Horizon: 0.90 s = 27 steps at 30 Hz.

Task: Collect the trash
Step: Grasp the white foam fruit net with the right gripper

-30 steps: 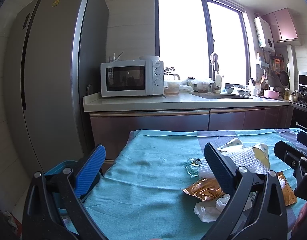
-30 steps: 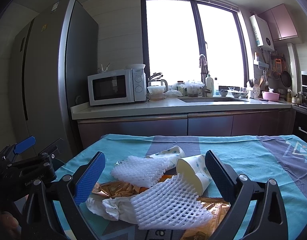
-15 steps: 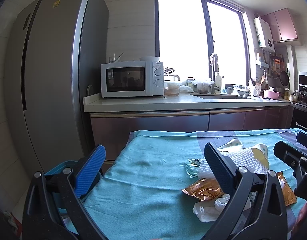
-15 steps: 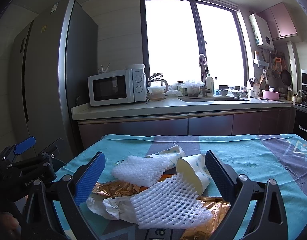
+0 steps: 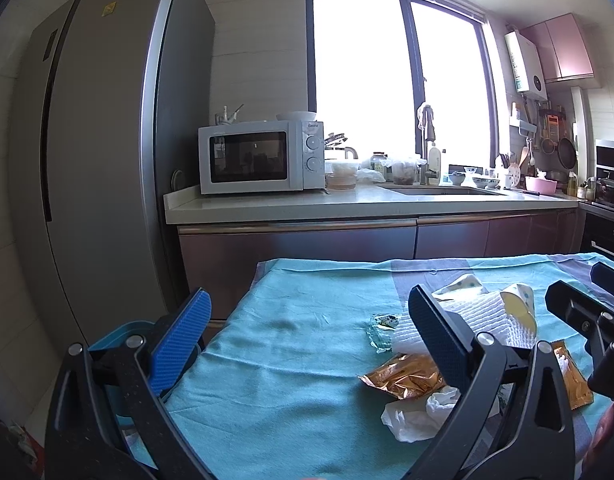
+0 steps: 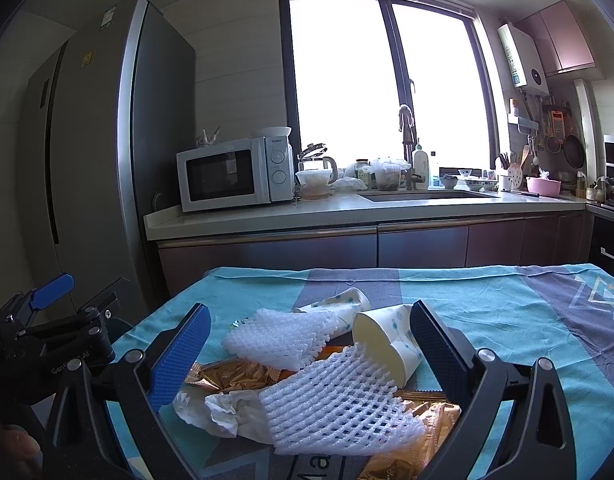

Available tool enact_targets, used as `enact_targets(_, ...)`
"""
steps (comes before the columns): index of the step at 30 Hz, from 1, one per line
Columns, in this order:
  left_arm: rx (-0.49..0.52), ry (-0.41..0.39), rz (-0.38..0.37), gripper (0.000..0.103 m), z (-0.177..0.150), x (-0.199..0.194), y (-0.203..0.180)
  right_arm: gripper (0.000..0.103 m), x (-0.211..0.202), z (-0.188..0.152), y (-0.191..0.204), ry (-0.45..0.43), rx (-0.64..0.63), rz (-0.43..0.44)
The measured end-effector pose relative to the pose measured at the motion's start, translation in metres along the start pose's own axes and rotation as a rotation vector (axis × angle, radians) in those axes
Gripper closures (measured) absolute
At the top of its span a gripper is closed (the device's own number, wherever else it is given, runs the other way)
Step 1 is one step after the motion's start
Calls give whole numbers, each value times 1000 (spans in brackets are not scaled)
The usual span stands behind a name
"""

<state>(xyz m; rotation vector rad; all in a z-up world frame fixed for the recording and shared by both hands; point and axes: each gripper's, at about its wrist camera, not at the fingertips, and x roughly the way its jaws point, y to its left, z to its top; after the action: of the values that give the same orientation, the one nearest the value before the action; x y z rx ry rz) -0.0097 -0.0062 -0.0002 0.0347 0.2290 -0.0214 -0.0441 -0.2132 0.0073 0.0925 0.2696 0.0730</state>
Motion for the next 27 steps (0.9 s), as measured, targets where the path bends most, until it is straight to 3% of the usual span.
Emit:
enact_targets(5,9,24,-25,6,-3,5,-4,7,5,-4,-5,35,4,5)
enact_targets(10,38,85,-82,6,-12,15,-9,7,17,-16,-16,127,23,2)
enact_targets(18,143,227,-268,6,-48,29,-22,8,20,-44,-10,235,-78,11)
enact_targets(23,181,289,-358,9,-65,37,-34,25,27,-56,-4,287,-126,2)
enact_targets(27,128,375,-433,27,-68,52,-34,37,32,-56,-6,305,-127,2)
